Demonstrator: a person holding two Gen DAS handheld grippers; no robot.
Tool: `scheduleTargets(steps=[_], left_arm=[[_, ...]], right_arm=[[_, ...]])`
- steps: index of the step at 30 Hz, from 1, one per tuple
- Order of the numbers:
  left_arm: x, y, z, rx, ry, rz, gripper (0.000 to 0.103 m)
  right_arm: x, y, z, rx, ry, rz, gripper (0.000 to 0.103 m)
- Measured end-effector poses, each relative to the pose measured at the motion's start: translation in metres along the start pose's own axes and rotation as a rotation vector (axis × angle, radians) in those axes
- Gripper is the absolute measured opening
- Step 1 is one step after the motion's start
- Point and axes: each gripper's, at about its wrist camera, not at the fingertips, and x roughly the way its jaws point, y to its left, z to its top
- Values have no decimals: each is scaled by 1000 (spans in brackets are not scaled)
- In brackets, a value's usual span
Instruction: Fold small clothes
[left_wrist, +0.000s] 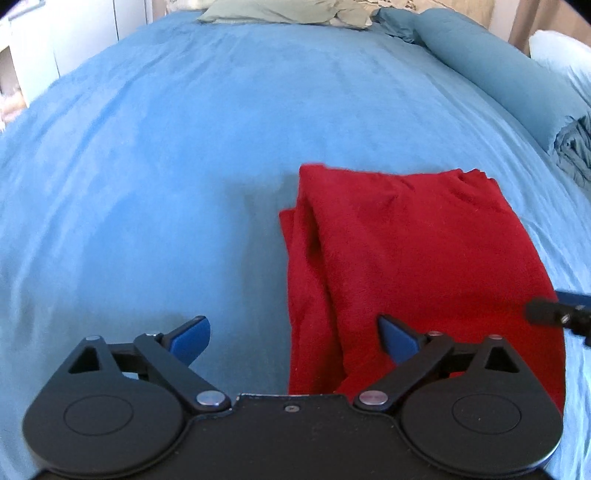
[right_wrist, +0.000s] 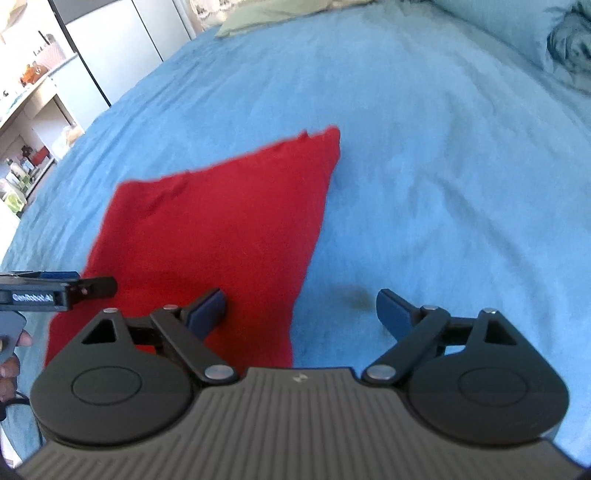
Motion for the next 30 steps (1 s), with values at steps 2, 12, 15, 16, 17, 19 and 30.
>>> scheduleTargets(steps=[2,12,15,16,17,19,30], left_arm=[[-14,-6,8,18,-23,21,98],[-150,-36,56,-14,-161,11,103],[-202,-48,61,-20,-177,39,103],[-221,-52,61,-28,-174,50,103],[-235,-56,61,-38,-171,56,103],[-267,-57,55,-63,-177,51,103],[-383,-74,25,-21,-85,80,103]], right_arm=[[-20,1,7,2,-32,12,103],[-163,33,62,8,-196,-19,103],[-218,45,73,35,-247,-30,103],[-236,50,75,34,-259,-41,103],[-255,56,77,33,-270,-58,103],[-286,66,79,21,-272,-91,103],[-402,132,53,-106,-103,-277,103]])
